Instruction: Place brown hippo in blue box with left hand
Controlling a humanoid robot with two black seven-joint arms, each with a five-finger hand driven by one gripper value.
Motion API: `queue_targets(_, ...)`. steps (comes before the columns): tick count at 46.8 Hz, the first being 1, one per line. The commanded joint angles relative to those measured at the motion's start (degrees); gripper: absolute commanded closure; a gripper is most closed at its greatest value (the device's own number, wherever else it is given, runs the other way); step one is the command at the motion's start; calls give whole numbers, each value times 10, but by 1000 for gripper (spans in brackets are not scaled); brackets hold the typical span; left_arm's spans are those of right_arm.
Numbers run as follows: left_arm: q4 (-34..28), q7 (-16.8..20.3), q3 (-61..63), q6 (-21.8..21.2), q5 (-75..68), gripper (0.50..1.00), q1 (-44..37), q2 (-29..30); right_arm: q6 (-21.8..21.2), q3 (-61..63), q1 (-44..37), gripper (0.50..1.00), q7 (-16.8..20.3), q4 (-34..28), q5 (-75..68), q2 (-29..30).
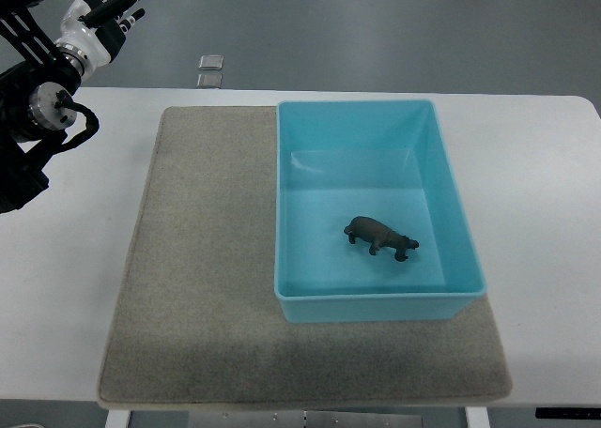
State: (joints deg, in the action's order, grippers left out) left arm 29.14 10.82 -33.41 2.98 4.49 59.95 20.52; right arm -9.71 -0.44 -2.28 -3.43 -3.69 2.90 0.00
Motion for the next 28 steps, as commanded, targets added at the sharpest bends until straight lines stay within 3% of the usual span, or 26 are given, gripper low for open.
queue_targets(1, 0, 0, -1, 0, 0, 501, -10, -7, 0, 0, 0, 564, 0, 0, 0, 0)
queue_targets(28, 5, -1, -25, 6, 0, 501, -35, -23, 0, 0, 0, 564, 0, 0, 0, 0)
